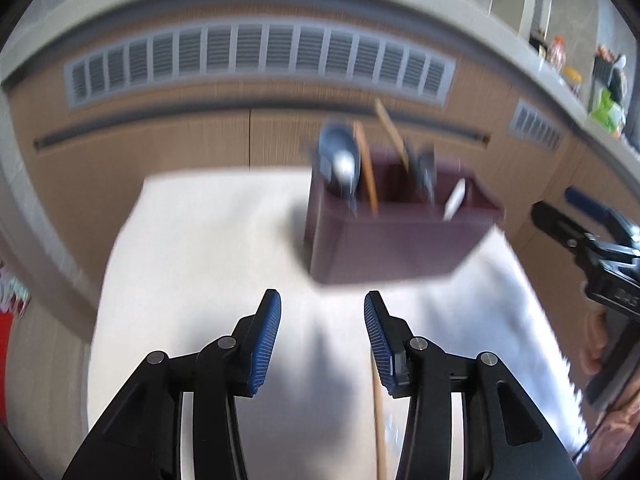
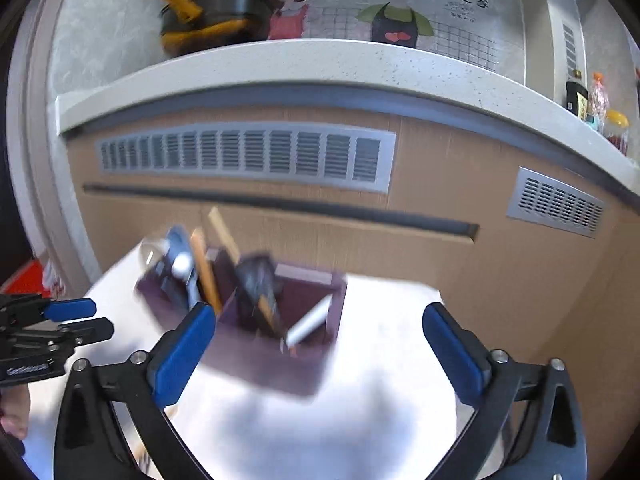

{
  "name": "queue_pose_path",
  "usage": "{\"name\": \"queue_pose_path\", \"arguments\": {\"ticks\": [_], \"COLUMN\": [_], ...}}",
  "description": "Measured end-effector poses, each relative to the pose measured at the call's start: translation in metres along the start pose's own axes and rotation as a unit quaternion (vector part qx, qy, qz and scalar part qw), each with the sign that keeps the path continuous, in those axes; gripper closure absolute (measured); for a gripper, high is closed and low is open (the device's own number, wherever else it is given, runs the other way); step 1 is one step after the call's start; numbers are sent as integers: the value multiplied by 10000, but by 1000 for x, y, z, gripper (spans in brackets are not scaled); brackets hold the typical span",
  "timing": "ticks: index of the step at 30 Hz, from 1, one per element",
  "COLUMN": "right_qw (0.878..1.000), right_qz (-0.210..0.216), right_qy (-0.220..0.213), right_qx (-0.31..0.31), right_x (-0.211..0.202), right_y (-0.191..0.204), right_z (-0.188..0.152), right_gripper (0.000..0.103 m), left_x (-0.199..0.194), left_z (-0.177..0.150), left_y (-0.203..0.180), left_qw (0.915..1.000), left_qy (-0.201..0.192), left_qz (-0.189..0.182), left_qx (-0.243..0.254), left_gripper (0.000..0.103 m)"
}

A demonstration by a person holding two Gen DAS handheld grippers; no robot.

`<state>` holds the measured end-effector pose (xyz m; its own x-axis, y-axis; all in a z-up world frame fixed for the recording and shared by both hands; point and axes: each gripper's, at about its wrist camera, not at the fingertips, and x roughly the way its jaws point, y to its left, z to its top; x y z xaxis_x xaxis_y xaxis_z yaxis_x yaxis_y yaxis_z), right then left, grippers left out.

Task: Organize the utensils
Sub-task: 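Move the left tool to the wooden chopstick while the right tool approaches the metal spoon, then grasp the wooden chopstick with the left tool while the right tool grasps the metal spoon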

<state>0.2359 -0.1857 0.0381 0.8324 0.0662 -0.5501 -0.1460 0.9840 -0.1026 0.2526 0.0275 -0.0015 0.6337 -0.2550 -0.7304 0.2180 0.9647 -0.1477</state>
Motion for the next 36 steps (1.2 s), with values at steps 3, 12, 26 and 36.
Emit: {"name": "queue_pose_path", "arguments": {"ticks": [3, 12, 26, 36], "right_qw": [9991, 9846, 9587, 9760], "right_qz": [40, 1066, 1793, 1423], "right_qy": [258, 1291, 1912, 1560], "right_qx": [-337, -500, -1100, -529], "right_x": [-11, -23, -60, -72], "right_y": [19, 71, 122, 60], "right_z": [-26, -95, -161, -133], "right_gripper": [0, 0, 56, 78], "left_x": [-1, -24, -44, -29], "left_z": [-29, -85, -101, -96], "left_y": [1, 23, 24, -8], "left_qw": [9996, 9950, 9964, 9968], "left_qy": [268, 589, 563, 774], "left_qz": [106, 792, 564, 157], "left_qx": [-1, -138, -284, 139], "left_gripper": [54, 47, 43, 43]}}
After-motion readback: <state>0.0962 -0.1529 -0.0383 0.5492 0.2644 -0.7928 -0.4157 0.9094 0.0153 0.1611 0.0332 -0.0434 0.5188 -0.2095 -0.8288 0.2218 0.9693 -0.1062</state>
